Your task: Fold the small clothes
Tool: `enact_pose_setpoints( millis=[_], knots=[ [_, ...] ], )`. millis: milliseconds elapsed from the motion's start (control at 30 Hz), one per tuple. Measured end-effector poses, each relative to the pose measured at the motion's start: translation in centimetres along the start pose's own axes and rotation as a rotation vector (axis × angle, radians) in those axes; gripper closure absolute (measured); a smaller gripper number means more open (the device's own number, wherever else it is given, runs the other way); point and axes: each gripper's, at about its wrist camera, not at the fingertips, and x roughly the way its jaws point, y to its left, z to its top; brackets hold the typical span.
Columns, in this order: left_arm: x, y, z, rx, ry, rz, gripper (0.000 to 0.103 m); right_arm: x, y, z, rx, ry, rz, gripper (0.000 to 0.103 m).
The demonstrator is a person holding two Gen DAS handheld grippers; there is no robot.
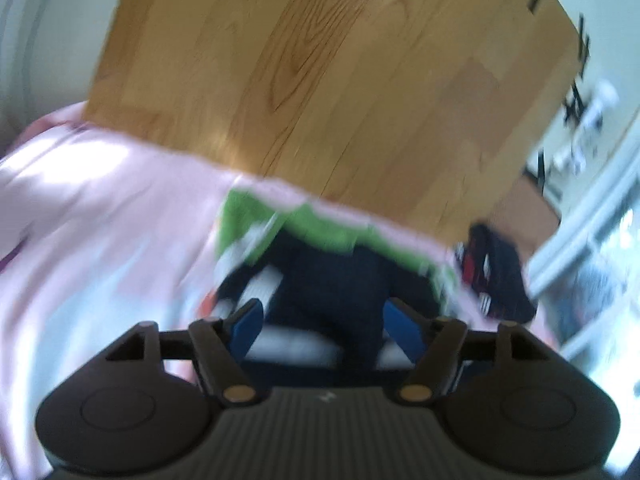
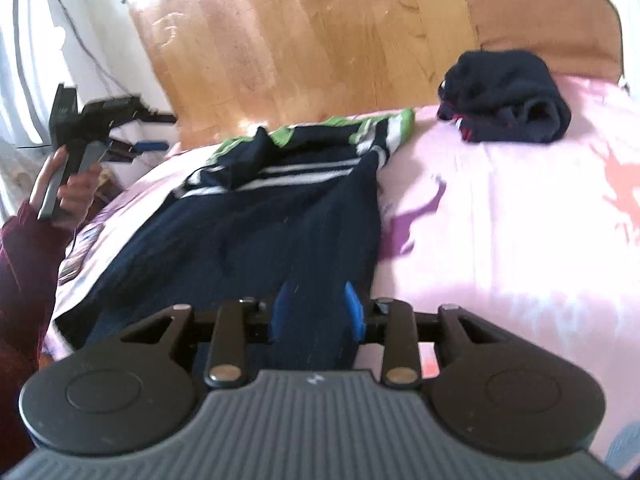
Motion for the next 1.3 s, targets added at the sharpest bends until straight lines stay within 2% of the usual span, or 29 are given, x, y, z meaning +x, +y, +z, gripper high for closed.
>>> enact_pose_setpoints(
  millis=[133,300,433,500,567,633,667,700,733,867,967,1067,1167,1233,1267,1300],
  knots=[
    [-5.6,1.5,-5.5,-0.003,0.062,0.079,0.034,-1.4,-0.7,-1.0,-0.014,0.037,0.078,0.067],
    [-10.2,1.5,-11.4,-0.036,0.112,0.109,0.035,-2.5,-1.8,-1.9,-0.023,0.093,0.115,0.067],
    [-10.4,1.3,-14.6,-0.109,0.153,0.082,0.035,-2.8,-2.2,-3.1,-0.027,0.134,0.158,0.063],
    [-9.4,1.3,-15.8,-0.121,0.190,0.117,0.037,-2.0,-2.2,-3.7,-0.019,0.157,0.182,0.062],
    [-9.6,0.6,-16.7,-0.085,0.176,0.146,0.038,-1.2,-1.8,-4.1,-0.018,0.175,0.213,0.062],
    [-9.9,0.2,-17.0,-0.068,0.175,0.172,0.055,-0.7,-1.1,-4.5,-0.045,0.159,0.223,0.066],
    [-10.0,0.3,-17.1,-0.067,0.178,0.188,0.081,-0.6,-1.1,-4.5,-0.044,0.152,0.223,0.070],
    [-10.1,0.6,-17.1,-0.082,0.192,0.199,0.094,-0.4,-1.2,-4.4,-0.035,0.149,0.221,0.086],
    [-10.3,1.2,-17.1,-0.116,0.195,0.183,0.094,-0.3,-1.4,-4.4,-0.026,0.150,0.221,0.088],
    [-11.6,1.9,-15.3,-0.207,0.093,0.087,0.094,-0.7,-1.5,-3.8,-0.017,0.105,0.254,0.092],
    [-11.1,1.8,-12.3,-0.245,0.010,0.011,0.094,-1.3,-2.3,-2.0,0.034,0.026,0.279,0.092],
    [-8.9,1.4,-7.9,-0.222,-0.034,0.004,0.094,-0.6,-3.0,0.9,0.078,-0.058,0.266,0.093],
    [-5.4,1.3,-3.1,-0.202,-0.065,0.019,0.093,1.6,-3.9,4.7,0.110,-0.121,0.211,0.093],
    [-2.1,1.9,-0.1,-0.217,-0.085,0.066,0.085,4.5,-4.5,7.4,0.133,-0.140,0.144,0.092],
    [-0.6,2.2,0.9,-0.223,-0.092,0.108,0.064,6.2,-5.1,8.5,0.162,-0.140,0.115,0.090],
    [1.0,2.6,1.6,-0.222,-0.091,0.180,0.049,8.3,-5.7,9.6,0.194,-0.137,0.083,0.084]
  ],
)
